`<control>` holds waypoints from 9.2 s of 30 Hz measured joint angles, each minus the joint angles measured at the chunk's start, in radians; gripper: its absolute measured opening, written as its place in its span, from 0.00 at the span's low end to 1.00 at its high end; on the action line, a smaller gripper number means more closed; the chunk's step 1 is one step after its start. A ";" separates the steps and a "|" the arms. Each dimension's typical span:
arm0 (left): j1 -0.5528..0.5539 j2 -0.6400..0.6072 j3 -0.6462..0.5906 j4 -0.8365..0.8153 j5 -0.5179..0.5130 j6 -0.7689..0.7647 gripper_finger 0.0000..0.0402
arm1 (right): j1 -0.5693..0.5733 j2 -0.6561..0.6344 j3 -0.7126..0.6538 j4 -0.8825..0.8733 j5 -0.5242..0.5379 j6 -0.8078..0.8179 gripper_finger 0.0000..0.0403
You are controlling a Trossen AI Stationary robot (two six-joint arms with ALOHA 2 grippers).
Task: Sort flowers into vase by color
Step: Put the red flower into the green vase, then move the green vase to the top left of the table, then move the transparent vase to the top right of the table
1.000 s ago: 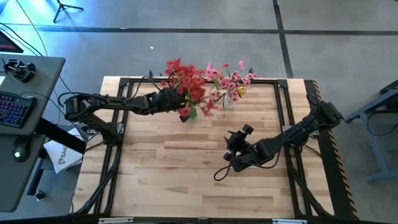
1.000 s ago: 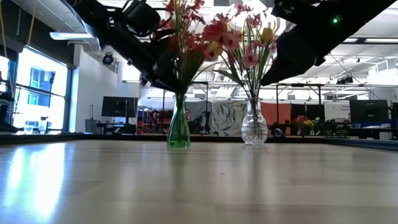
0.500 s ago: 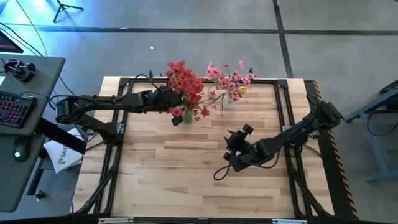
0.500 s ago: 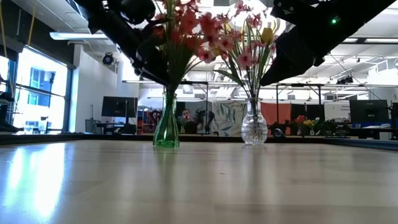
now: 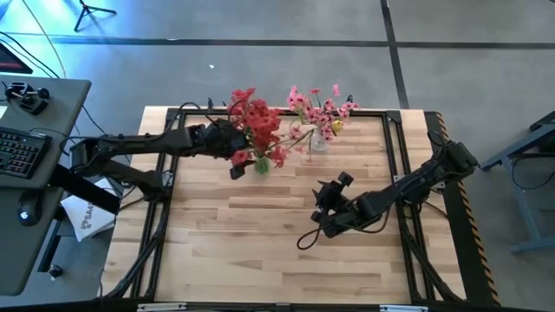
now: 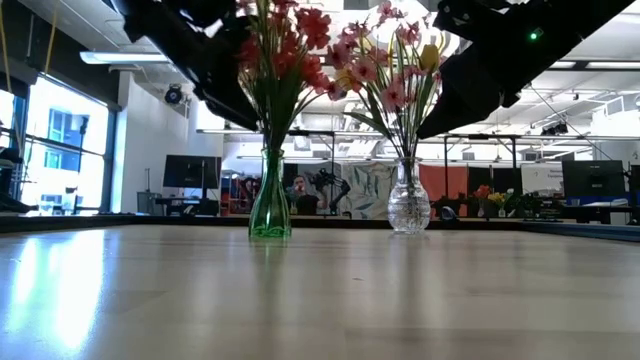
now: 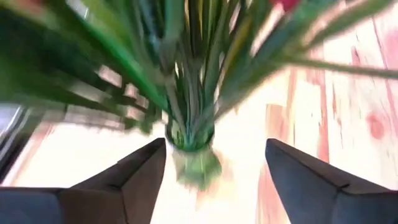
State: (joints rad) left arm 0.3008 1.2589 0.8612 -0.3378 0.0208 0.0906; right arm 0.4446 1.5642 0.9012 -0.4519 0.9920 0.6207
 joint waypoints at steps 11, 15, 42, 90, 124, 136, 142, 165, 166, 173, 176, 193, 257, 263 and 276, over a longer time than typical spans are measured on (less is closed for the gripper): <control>-0.020 -0.195 0.000 -0.179 -0.028 0.011 0.71 | 0.000 0.000 0.000 -0.001 0.000 0.000 0.36; -0.049 -0.241 -0.005 -0.270 -0.086 0.068 0.70 | 0.000 0.000 0.000 -0.002 0.000 0.002 0.36; -0.045 -0.016 -0.463 1.092 -0.185 -0.055 0.45 | -0.001 0.004 0.000 0.008 0.003 0.003 0.36; -0.071 0.070 0.119 -0.212 -0.270 -0.080 0.45 | -0.002 0.004 0.000 0.007 -0.007 0.004 0.36; -0.157 -0.458 -0.249 0.126 -0.399 -0.147 0.43 | 0.012 0.003 -0.333 0.597 -0.088 -0.076 0.36; -0.473 -0.444 -0.072 -0.335 -0.567 -0.343 0.43 | 0.036 0.003 -0.321 0.513 -0.150 -0.074 0.36; -0.525 -0.339 -0.375 0.006 -0.593 -0.505 0.43 | 0.039 0.003 -0.321 0.512 -0.158 -0.072 0.36; -0.113 0.371 -0.426 1.172 -0.421 -0.226 0.74 | 0.007 0.003 -0.320 0.538 -0.157 -0.087 0.36; -0.109 0.399 -0.404 1.174 -0.412 -0.235 0.74 | 0.007 0.003 -0.320 0.538 -0.158 -0.087 0.36; -0.109 0.530 -0.261 1.171 -0.448 -0.225 0.69 | 0.007 0.003 -0.320 0.538 -0.158 -0.091 0.36; -0.109 0.514 -0.253 1.166 -0.493 -0.203 0.59 | 0.007 0.003 -0.320 0.537 -0.158 -0.089 0.36; 0.085 0.046 -0.417 0.746 -0.576 -0.117 0.22 | 0.007 0.003 -0.320 0.531 -0.158 -0.087 0.36; -0.370 -0.407 -0.701 0.676 -0.540 -0.531 0.60 | -0.356 -0.254 -0.704 1.123 -0.221 -0.375 0.59; -0.436 -0.304 -0.701 0.751 -0.610 -0.534 0.60 | -0.583 -0.254 -0.650 1.124 -0.321 -0.461 0.80; -0.445 -0.109 -0.701 0.965 -0.613 -0.524 0.60 | -0.819 -0.075 -0.515 1.209 -0.535 -0.589 0.79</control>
State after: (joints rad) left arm -0.1444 1.1502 0.1600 0.6275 -0.5923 -0.4336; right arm -0.3745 1.4888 0.3860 0.7575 0.4569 0.0317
